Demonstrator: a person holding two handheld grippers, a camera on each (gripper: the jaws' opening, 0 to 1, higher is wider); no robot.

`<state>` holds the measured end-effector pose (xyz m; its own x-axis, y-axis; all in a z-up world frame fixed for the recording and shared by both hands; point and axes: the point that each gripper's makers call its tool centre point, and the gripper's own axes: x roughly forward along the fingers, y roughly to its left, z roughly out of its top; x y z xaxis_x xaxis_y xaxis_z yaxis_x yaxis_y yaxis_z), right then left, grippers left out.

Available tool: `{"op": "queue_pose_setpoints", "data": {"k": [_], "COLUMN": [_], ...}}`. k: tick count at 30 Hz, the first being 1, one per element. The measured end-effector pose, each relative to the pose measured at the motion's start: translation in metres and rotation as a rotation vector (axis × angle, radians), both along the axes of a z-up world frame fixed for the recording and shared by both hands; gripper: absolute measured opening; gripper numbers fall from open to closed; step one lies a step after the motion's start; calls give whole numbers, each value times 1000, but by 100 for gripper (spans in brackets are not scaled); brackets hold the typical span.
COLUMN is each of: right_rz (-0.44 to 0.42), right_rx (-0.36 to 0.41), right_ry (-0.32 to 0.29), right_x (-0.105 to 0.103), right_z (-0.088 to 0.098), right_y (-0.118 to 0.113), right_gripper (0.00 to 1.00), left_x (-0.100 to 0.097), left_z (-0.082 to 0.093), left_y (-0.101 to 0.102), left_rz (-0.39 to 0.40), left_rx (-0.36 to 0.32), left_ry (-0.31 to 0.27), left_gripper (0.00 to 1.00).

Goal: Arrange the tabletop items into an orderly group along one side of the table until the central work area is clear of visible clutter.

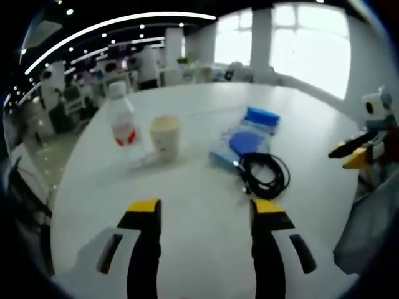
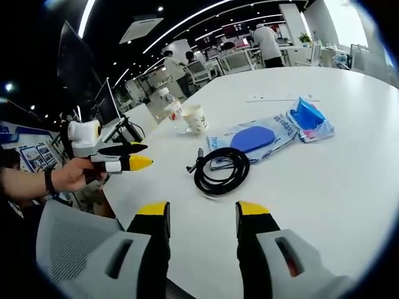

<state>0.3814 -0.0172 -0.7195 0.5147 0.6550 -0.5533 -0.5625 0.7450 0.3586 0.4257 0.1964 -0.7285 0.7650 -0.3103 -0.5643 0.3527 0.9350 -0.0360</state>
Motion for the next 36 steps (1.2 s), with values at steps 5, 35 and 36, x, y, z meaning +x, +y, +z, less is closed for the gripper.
{"op": "queue_pose_setpoints", "data": {"k": [5,35,36], "right_rz": [0,1,-1], "right_rx": [-5,-52,-52], "right_ry": [5,48,51], "right_x": [-4,-18,-17], "right_z": [-2,-29,-29], "right_y": [2,8,9], "right_gripper": [41,41,41], "left_x": [-6,-26,-25], "left_z": [-4,-12,-11], "left_y": [3,-10,-11], "left_rz": [8,-47,-53], "left_rx": [-13,-2,-4], "left_ry": [13,32,31], "left_gripper": [58,58,58]}}
